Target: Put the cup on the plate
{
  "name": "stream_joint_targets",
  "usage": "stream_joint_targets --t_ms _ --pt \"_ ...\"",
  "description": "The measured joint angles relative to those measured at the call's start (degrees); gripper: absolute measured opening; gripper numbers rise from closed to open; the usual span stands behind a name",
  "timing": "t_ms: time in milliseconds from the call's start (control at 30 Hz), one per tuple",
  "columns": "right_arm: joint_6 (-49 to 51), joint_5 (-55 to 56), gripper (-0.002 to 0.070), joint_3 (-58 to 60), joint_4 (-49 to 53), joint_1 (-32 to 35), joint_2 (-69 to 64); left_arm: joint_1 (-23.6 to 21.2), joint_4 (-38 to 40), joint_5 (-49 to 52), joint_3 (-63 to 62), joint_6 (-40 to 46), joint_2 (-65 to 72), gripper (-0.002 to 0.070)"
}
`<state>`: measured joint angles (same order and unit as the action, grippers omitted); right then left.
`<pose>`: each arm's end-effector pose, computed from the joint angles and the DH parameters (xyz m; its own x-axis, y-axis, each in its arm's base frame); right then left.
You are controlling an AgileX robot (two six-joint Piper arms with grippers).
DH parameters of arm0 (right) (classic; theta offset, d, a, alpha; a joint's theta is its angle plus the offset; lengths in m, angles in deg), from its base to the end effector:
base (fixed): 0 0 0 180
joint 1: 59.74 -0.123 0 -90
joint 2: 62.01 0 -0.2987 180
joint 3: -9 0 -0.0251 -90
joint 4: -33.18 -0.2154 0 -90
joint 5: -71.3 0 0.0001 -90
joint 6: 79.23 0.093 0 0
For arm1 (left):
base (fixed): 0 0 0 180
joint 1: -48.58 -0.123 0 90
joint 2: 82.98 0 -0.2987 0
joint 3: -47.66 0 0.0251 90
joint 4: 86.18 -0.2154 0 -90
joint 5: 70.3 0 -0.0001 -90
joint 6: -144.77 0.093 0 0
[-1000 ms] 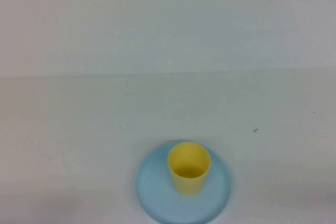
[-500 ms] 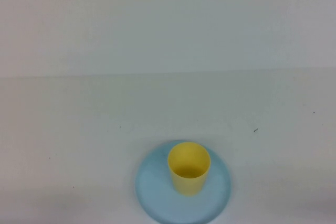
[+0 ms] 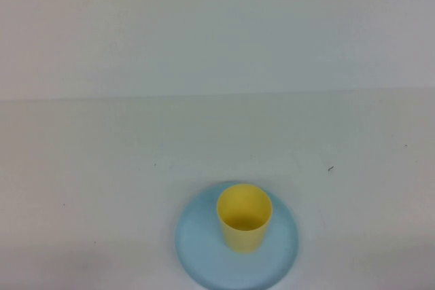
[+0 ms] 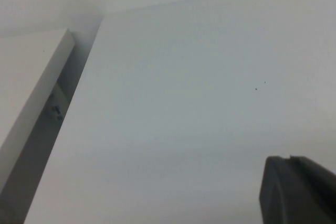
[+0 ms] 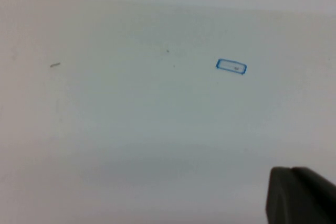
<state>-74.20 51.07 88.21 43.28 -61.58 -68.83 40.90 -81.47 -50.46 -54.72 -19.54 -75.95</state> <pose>0.0060 -0.0055 0.1728 -0.2762 -0.0865 -0.9572 0.0048 0.9958 -0.0914 0.0060 -0.0018 0.1814 -0.2630 0.1615 -0.9512 -0.0566 0.9816 0.1823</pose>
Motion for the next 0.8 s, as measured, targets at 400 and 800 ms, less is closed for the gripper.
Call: stream_joint_targets --t_ms 400,800 --pt "-0.32 -0.34 0.0001 0.00 -0.36 0.70 0.00 0.00 0.00 0.00 0.00 0.00 0.00 0.0000" --pt "-0.55 -0.34 0.0001 0.00 -0.40 0.70 0.00 0.00 0.00 0.00 0.00 0.00 0.00 0.0000"
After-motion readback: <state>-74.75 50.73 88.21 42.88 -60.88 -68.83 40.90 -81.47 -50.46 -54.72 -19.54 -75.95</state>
